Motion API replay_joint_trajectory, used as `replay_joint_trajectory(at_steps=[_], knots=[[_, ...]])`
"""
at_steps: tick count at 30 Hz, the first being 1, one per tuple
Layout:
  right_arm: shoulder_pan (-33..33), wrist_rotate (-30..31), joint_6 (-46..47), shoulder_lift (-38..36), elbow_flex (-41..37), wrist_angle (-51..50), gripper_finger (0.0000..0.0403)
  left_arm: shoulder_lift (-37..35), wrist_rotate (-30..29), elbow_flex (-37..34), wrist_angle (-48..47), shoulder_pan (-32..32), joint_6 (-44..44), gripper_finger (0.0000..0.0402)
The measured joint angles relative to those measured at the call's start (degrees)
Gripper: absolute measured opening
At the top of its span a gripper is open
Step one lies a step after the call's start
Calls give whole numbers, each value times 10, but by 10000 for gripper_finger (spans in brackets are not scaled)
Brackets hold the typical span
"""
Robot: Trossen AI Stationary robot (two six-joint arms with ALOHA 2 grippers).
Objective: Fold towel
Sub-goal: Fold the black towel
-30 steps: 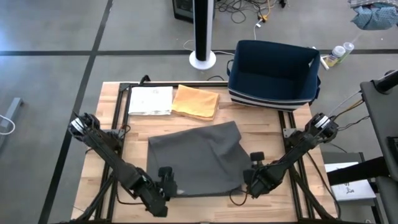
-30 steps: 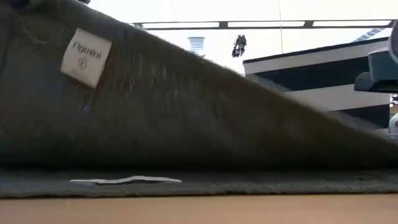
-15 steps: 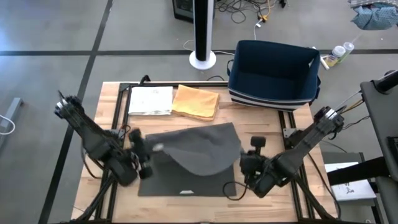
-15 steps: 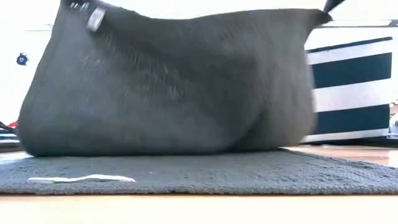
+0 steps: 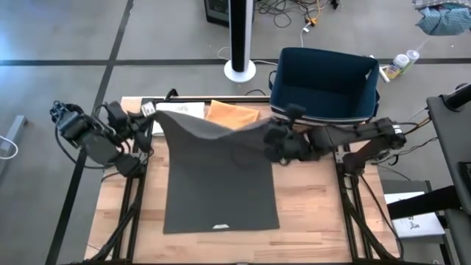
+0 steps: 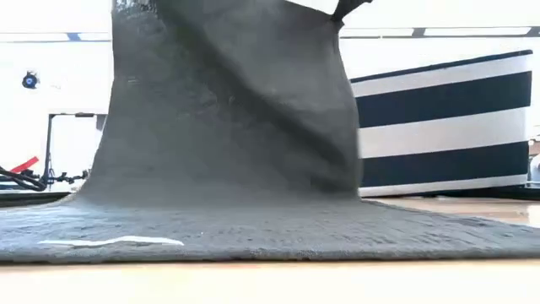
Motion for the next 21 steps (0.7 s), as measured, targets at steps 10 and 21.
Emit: replay_joint_trajectory(at_steps=[10,21], knots=[[-13,-135,-7,-1,0,-3,2,-27,183,-77,10,8,8,16],[93,-323,162,0,-35,-4,2,-16,416,-167,25,7,-53,13]])
